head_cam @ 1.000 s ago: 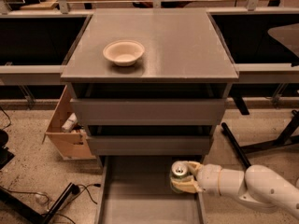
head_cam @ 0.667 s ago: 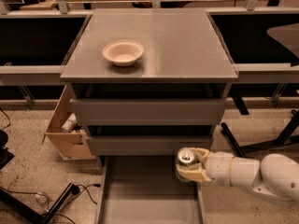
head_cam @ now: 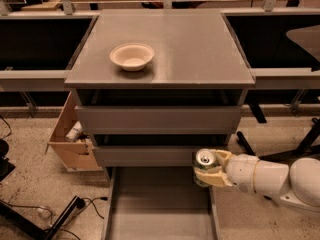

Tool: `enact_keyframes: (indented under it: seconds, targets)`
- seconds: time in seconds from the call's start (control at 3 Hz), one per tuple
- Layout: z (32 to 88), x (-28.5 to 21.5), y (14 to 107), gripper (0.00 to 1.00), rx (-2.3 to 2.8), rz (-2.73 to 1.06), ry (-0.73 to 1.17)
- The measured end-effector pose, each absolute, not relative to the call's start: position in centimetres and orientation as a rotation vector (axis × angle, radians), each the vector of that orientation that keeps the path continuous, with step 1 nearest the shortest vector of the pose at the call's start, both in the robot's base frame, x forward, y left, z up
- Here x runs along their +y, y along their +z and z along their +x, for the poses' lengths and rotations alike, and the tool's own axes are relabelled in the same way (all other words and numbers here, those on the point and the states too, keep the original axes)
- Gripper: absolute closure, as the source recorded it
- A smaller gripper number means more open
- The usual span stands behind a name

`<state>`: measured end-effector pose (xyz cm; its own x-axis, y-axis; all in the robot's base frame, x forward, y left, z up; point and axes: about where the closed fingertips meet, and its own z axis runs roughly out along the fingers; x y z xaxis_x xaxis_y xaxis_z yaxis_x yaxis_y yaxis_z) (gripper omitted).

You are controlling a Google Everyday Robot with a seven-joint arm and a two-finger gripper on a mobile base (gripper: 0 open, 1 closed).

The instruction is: Pick green can from bottom drawer and place on counter

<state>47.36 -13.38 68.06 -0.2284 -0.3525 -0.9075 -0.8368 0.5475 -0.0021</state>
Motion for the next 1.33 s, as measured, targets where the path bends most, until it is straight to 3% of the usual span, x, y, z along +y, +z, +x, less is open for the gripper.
enact_keyframes:
  seconds: [0.67,1.33]
  targets:
    - [49.1,-14.2,79.1,1.00,1.816,-1.069,0.499]
    - [55.8,-14.5,94.1,1.00,1.733,-0.835,0.360]
